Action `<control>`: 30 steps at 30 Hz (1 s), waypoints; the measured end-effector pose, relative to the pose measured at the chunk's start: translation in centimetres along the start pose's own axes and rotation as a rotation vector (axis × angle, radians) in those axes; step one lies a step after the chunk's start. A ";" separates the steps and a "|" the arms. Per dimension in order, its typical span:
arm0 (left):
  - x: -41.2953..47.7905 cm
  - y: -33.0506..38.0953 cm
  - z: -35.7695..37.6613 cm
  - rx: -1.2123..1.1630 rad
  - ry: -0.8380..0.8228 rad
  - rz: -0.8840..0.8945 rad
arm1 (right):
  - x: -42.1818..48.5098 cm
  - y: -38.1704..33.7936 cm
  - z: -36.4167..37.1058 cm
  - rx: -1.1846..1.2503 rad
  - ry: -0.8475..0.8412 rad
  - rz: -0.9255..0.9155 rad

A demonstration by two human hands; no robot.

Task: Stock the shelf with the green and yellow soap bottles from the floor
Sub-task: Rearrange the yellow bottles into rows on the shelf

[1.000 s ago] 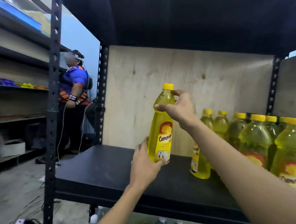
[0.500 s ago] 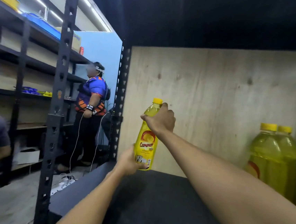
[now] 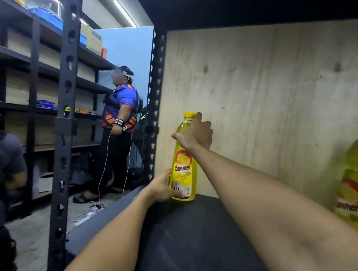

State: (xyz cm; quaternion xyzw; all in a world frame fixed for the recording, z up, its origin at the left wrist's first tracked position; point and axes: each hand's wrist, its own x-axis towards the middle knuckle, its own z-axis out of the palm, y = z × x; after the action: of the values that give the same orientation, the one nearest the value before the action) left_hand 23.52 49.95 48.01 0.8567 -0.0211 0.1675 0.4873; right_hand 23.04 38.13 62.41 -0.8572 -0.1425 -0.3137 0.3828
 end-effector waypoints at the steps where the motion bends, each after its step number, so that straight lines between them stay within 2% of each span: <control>1: 0.0 -0.1 0.0 -0.005 0.000 -0.002 | 0.0 0.1 0.1 -0.005 0.007 0.001; 10: -0.4 -0.6 0.5 0.087 0.029 0.060 | -0.2 0.7 1.0 -0.014 0.033 0.016; 15: -1.8 0.6 0.6 0.247 0.122 0.023 | -1.8 1.8 -1.6 -0.009 -0.115 0.078; 18: -4.4 3.7 1.2 0.297 0.260 0.015 | -4.3 3.3 -6.4 0.041 -0.213 0.084; 21: -8.2 7.4 3.1 0.210 0.473 0.101 | -7.2 5.1 -13.1 0.049 -0.249 0.057; 23: -10.9 9.5 5.6 0.126 0.424 0.148 | -8.9 6.4 -18.1 0.038 -0.247 0.059; 26: -14.7 12.9 10.3 -0.024 0.226 0.208 | -11.0 8.4 -25.1 0.020 -0.227 0.109; 30: -17.6 17.5 16.1 -0.201 0.067 0.184 | -12.5 10.3 -32.3 -0.040 -0.166 0.117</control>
State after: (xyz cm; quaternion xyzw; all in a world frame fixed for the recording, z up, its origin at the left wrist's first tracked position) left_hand 7.69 25.01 49.52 0.7921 -0.0997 0.2370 0.5536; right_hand 4.72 7.13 64.95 -0.8945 -0.1171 -0.2218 0.3700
